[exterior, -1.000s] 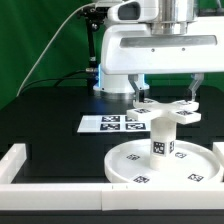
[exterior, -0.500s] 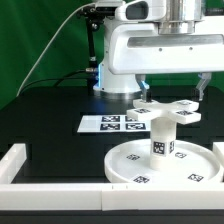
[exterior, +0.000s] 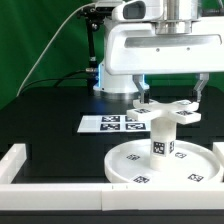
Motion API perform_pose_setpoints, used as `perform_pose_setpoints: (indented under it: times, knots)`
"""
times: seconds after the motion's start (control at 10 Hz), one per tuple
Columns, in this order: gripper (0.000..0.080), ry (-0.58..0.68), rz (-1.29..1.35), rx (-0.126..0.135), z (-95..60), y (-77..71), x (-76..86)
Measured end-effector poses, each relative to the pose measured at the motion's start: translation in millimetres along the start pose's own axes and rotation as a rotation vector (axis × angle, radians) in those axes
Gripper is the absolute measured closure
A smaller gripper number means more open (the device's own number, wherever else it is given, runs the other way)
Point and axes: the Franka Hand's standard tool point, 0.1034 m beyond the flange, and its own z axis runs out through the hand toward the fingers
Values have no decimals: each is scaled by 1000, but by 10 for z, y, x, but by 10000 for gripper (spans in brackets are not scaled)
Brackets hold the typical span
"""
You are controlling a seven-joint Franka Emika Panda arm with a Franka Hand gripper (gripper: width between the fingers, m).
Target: Assemble round table
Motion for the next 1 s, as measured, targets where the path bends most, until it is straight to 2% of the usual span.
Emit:
perform_pose_setpoints:
  times: [0.3, 0.5, 0.8, 0.9, 1.0]
  knots:
    - [151, 8, 171, 12, 124, 76, -165]
    - [151, 9, 170, 13, 127, 45, -151]
    - [151, 8, 170, 9, 148, 72, -136]
    - [286, 8, 185, 9, 149, 71, -137]
    - [286, 8, 184, 9, 149, 72, -137]
